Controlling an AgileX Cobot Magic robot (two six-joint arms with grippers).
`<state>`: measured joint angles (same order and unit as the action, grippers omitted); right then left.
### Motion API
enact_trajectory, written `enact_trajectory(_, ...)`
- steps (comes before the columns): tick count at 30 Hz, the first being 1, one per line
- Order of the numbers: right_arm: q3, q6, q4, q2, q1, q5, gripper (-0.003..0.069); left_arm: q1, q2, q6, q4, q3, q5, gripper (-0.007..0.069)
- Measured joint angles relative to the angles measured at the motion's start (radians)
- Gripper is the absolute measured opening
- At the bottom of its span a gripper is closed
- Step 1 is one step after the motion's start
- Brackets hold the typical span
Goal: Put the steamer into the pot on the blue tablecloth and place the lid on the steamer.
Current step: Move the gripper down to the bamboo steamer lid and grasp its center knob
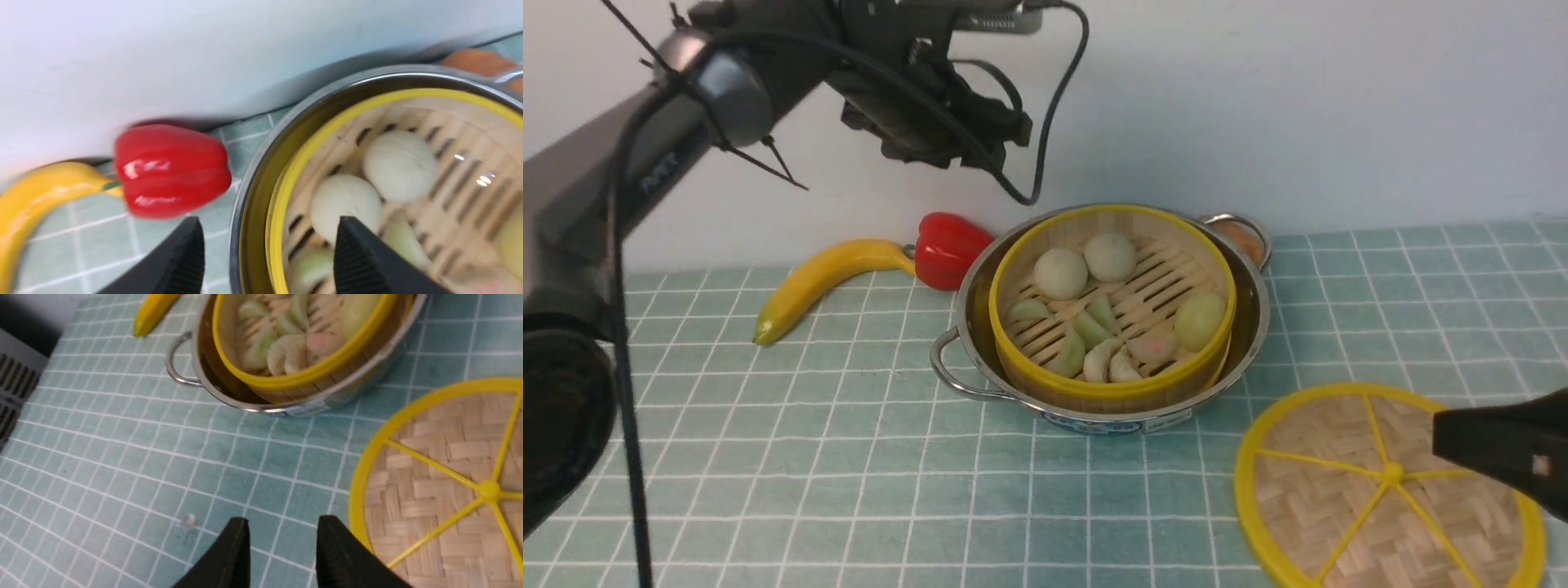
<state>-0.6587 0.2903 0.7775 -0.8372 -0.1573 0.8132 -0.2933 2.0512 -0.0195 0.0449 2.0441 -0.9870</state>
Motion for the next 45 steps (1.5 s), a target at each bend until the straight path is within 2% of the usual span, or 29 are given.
enact_trajectory(4,-0.035,0.064,0.064,-0.072,0.000,0.003,0.0243,0.000,-0.087,-0.047,-0.012,0.003,-0.116,0.0378)
enact_trajectory(6,-0.091,0.096,0.079,-0.173,0.000,0.029,0.0231,0.000,-0.150,-0.096,-0.031,0.003,-0.200,0.0318)
enact_trajectory(9,-0.176,0.104,0.055,-0.316,-0.029,0.089,0.0218,0.000,-0.221,-0.130,-0.038,0.003,-0.224,0.0202)
enact_trajectory(12,-0.268,0.077,-0.024,-0.439,-0.086,0.164,0.0212,0.000,-0.294,-0.140,-0.018,-0.013,-0.224,0.0093)
enact_trajectory(13,-0.275,0.066,-0.043,-0.457,-0.094,0.169,0.0212,0.000,-0.300,-0.142,-0.015,-0.013,-0.224,0.0085)
enact_trajectory(14,-0.336,-0.013,-0.156,-0.530,-0.126,0.212,0.0211,0.000,-0.344,-0.159,0.020,-0.042,-0.224,0.0027)
enact_trajectory(16,-0.367,-0.070,-0.230,-0.566,-0.138,0.232,0.0211,0.000,-0.388,-0.171,0.043,-0.069,-0.224,-0.0002)
enact_trajectory(17,-0.412,-0.168,-0.355,-0.617,-0.145,0.256,0.0211,0.000,-0.465,-0.197,0.078,-0.115,-0.224,-0.0022)
enact_trajectory(19,-0.456,-0.284,-0.525,-0.669,-0.149,0.277,0.0211,0.000,-0.568,-0.231,0.105,-0.196,-0.224,-0.0023)
enact_trajectory(20,-0.459,-0.290,-0.539,-0.672,-0.149,0.278,0.0211,0.000,-0.578,-0.233,0.105,-0.204,-0.224,-0.0023)
enact_trajectory(22,-0.469,-0.370,-0.678,-0.699,-0.149,0.281,0.0215,0.000,-0.729,-0.255,0.100,-0.325,-0.224,-0.0023)
enact_trajectory(25,-0.469,-0.398,-0.745,-0.708,-0.149,0.281,0.0227,0.000,-0.897,-0.262,0.075,-0.490,-0.165,-0.0023)
enact_trajectory(32,-0.432,-0.409,-0.778,-0.723,-0.149,0.263,0.0243,0.000,-1.289,-0.262,0.080,-0.893,0.071,-0.0023)
enact_trajectory(38,-0.418,-0.411,-0.778,-0.780,-0.149,0.186,0.0243,0.000,-1.564,-0.262,0.138,-1.185,0.198,-0.0022)
enact_trajectory(45,-0.418,-0.412,-0.778,-0.868,-0.149,0.131,0.0243,0.000,-1.723,-0.262,0.162,-1.296,0.218,-0.0022)
